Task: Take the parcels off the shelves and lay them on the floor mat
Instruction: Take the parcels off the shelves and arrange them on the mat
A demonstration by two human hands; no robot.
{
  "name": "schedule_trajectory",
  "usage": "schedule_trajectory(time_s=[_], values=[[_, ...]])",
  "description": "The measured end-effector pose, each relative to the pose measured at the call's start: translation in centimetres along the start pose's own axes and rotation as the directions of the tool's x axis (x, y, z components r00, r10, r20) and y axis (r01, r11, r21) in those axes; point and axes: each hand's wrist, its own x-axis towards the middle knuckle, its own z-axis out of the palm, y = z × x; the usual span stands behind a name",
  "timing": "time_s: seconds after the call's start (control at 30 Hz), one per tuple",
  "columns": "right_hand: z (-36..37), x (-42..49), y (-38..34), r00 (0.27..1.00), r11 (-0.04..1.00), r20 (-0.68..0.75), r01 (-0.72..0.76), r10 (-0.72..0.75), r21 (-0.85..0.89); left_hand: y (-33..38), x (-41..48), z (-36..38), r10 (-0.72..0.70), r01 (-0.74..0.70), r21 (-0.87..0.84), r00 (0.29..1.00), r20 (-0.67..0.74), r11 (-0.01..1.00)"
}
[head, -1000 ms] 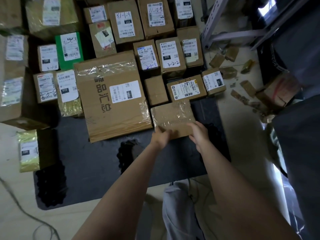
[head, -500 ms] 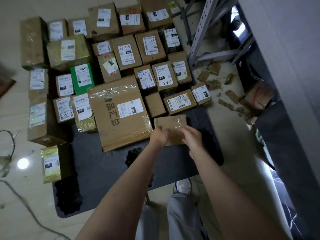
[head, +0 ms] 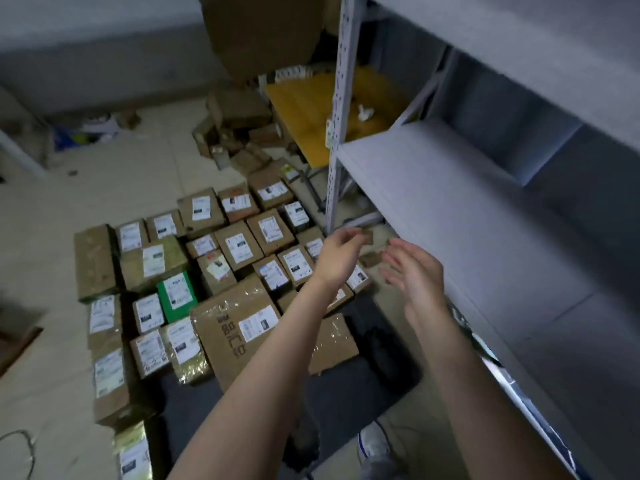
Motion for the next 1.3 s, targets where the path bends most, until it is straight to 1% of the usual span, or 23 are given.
schedule_trajectory(time_s=[0.03,0.13,0.23,0.33,0.43,0.53,0.67,0.77,0.9,1.1,1.13,1.2,1.3], values=[[-0.4,-1.1,-2.2,0.999,0.999,-0.023,0.043,-0.042,0.013,2.3,-1.0,0.0,0.039,-0.040,0.026,0.998,0.040,0.999],[-1.4,-4.0,-7.7,0.986,0.988,-0.056,0.154,-0.155,-0.024,8.0,-3.5,0.2,0.133,-0.140,0.074,0.987,0.092,0.987],[-2.0,-6.8,-13.8,0.950,0.947,-0.032,0.305,-0.310,-0.099,13.9,-5.9,1.0,0.220,-0.236,0.123,0.966,0.132,0.964],[-2.9,-9.6,-19.9,0.880,0.867,0.014,0.470,-0.474,-0.166,19.1,-8.1,2.8,0.306,-0.336,0.144,0.932,0.197,0.931],[-4.3,-12.4,-25.4,0.786,0.771,0.036,0.613,-0.617,-0.175,23.8,-10.4,4.9,0.393,-0.441,0.150,0.880,0.265,0.885],[-5.9,-15.1,-29.7,0.712,0.696,0.025,0.692,-0.702,-0.190,28.2,-12.8,6.9,0.470,-0.534,0.135,0.818,0.331,0.835],[-8.4,-17.7,-34.3,0.589,0.577,-0.045,0.769,-0.807,-0.275,33.9,-16.4,9.7,0.559,-0.656,0.122,0.714,0.422,0.745],[-10.5,-19.4,-37.1,0.515,0.514,-0.089,0.795,-0.852,-0.321,37.4,-19.3,11.7,0.599,-0.727,0.112,0.633,0.490,0.677],[-13.0,-21.5,-40.1,0.410,0.429,-0.141,0.797,-0.901,-0.425,40.6,-22.6,14.0,0.637,-0.793,0.079,0.540,0.550,0.605],[-17.5,-24.9,-43.9,0.238,0.315,-0.206,0.731,-0.949,-0.605,44.1,-26.2,17.3,0.663,-0.869,0.050,0.412,0.625,0.493],[-18.4,-25.5,-44.6,0.201,0.296,-0.219,0.715,-0.955,-0.634,44.7,-26.8,18.0,0.667,-0.882,0.043,0.387,0.637,0.470],[-20.2,-26.6,-45.8,0.103,0.254,-0.252,0.670,-0.962,-0.697,45.9,-27.9,19.6,0.678,-0.907,0.023,0.331,0.656,0.420],[-23.3,-27.8,-47.2,-0.045,0.229,-0.300,0.544,-0.953,-0.807,47.3,-29.6,22.6,0.692,-0.935,-0.015,0.252,0.676,0.355]])
